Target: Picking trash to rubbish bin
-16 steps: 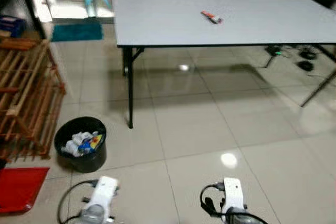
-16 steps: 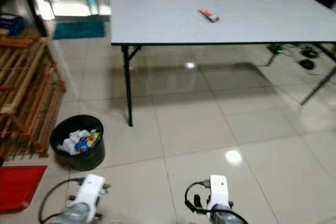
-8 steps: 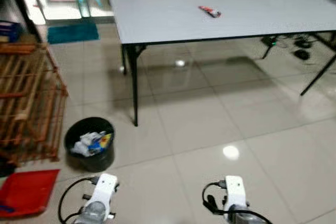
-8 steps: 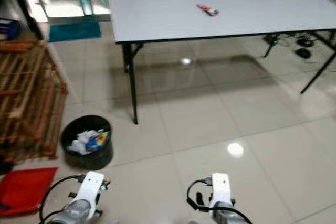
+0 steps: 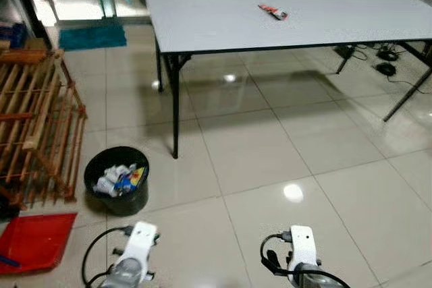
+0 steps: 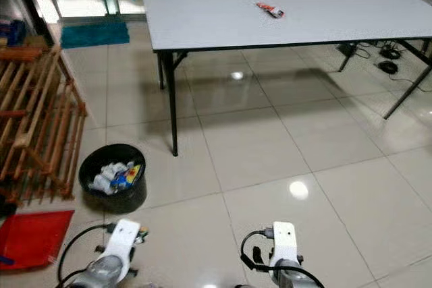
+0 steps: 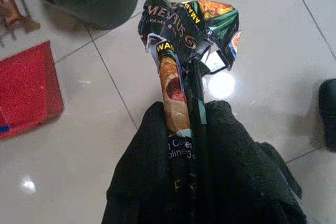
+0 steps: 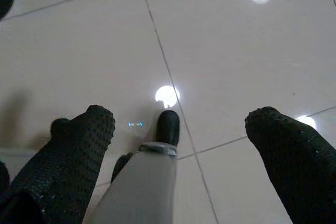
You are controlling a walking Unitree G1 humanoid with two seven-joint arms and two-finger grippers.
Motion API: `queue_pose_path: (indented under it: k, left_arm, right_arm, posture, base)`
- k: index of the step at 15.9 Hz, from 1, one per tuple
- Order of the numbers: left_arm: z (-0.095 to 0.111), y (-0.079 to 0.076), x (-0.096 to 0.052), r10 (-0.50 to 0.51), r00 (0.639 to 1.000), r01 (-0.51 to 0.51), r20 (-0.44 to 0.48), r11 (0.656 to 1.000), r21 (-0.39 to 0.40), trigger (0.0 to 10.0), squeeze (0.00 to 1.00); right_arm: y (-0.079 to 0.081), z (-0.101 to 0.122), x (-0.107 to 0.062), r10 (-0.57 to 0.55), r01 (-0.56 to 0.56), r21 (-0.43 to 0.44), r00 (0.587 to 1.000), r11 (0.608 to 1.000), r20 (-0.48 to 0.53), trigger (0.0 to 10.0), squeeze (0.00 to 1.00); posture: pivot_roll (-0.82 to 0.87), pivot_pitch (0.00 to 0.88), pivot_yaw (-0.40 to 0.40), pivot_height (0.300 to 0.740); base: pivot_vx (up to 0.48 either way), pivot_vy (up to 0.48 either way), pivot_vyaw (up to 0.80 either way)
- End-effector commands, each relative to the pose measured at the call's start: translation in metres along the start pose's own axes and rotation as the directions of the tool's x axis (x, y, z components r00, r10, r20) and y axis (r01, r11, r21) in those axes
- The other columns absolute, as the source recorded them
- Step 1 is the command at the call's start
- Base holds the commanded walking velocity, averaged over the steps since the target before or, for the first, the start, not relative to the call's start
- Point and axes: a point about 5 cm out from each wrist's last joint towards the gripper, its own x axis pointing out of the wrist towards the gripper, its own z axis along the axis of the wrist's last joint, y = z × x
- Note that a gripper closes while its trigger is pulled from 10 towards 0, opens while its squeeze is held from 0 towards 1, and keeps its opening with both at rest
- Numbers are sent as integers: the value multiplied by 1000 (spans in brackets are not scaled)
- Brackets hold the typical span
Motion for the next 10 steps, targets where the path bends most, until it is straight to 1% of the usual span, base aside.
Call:
queue_pose_path:
  k: [1, 3, 4, 6, 10]
  left_arm:
    - [-3, 1, 0, 8, 1000, -8, -10, 1000, 7, 10000, 0]
    - [-3, 2, 0, 12, 1000, -12, -7, 1000, -4, 10000, 0]
    - [-4, 2, 0, 18, 1000, -18, -18, 1000, 11, 10000, 0]
    - [-4, 2, 0, 19, 1000, -19, -19, 1000, 13, 10000, 0]
    - [1, 0, 0, 11, 1000, -11, 19, 1000, -21, 10000, 0]
  right_arm:
    - [-3, -2, -1, -6, 6, -23, 1000, 1000, -11, 10000, 0]
    - [-3, -5, -1, -6, 6, -19, 1000, 1000, -17, 10000, 0]
    - [-3, -6, -1, -5, 5, -20, 1000, 1000, -21, 10000, 0]
    - [-3, -6, -1, -5, 5, -19, 1000, 1000, -22, 10000, 0]
    - [-3, -6, -1, -3, 3, -20, 1000, 1000, -23, 10000, 0]
  posture:
    - [-56, 63, -85, 740]
    - [-56, 65, -85, 740]
    - [-57, 66, -84, 740]
    - [-59, 65, -83, 740]
    - [-57, 65, -85, 740]
  base:
    - [0, 0, 800]
    - [0, 0, 800]
    - [0, 0, 800]
    - [0, 0, 800]
    - [0, 0, 800]
